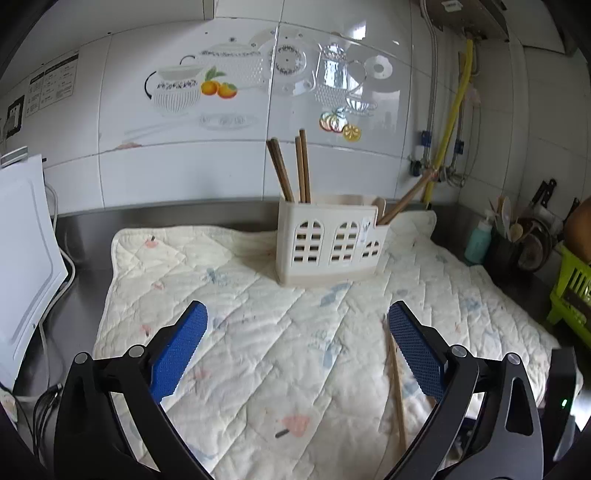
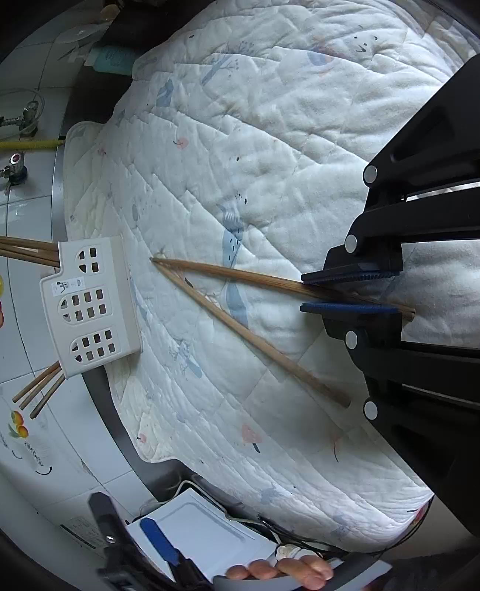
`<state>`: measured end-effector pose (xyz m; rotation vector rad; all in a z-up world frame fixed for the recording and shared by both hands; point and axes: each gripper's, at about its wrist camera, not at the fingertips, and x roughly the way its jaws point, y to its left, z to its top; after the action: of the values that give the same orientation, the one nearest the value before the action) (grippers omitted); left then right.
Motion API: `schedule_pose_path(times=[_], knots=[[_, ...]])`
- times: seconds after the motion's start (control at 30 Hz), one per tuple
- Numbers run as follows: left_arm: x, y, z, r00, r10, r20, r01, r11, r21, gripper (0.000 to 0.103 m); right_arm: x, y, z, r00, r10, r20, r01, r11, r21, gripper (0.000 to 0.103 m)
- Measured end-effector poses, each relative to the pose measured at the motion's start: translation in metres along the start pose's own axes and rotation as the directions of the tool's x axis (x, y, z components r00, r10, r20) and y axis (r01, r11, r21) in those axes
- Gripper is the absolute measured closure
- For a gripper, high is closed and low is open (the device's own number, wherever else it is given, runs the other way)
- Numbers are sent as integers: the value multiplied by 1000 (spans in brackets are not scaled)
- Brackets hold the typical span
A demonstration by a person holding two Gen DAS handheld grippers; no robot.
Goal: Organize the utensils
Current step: 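Close the right tool on a chopstick while the left tool closes on the last one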
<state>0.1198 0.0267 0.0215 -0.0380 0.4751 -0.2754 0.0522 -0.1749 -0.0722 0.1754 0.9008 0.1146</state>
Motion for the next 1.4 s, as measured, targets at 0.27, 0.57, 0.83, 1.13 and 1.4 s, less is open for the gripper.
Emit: schedule_pose_path(times=[0.27, 0.57, 0.83, 1.13, 1.4], knots=[[0, -5, -28, 996, -46, -74, 44, 999, -30, 5, -11, -9, 1, 999, -27, 27, 27, 1000, -9, 96], [9, -32, -68, 982, -47, -183, 46, 999, -10, 5, -43, -23, 7, 992, -39, 117, 46, 997, -59, 97], [14, -68, -86, 978, -33, -207, 46, 997, 59, 17, -63, -29, 21, 984, -11, 177, 35, 991, -130, 97], [40, -83, -99, 953, -78, -292, 92, 995, 35, 64, -85, -38, 41, 972, 31, 234, 13, 983, -185, 97], [54, -87, -107, 936, -103, -336, 115, 993, 19, 82, -88, -37, 51, 967, 47, 251, 9, 975, -220, 97]])
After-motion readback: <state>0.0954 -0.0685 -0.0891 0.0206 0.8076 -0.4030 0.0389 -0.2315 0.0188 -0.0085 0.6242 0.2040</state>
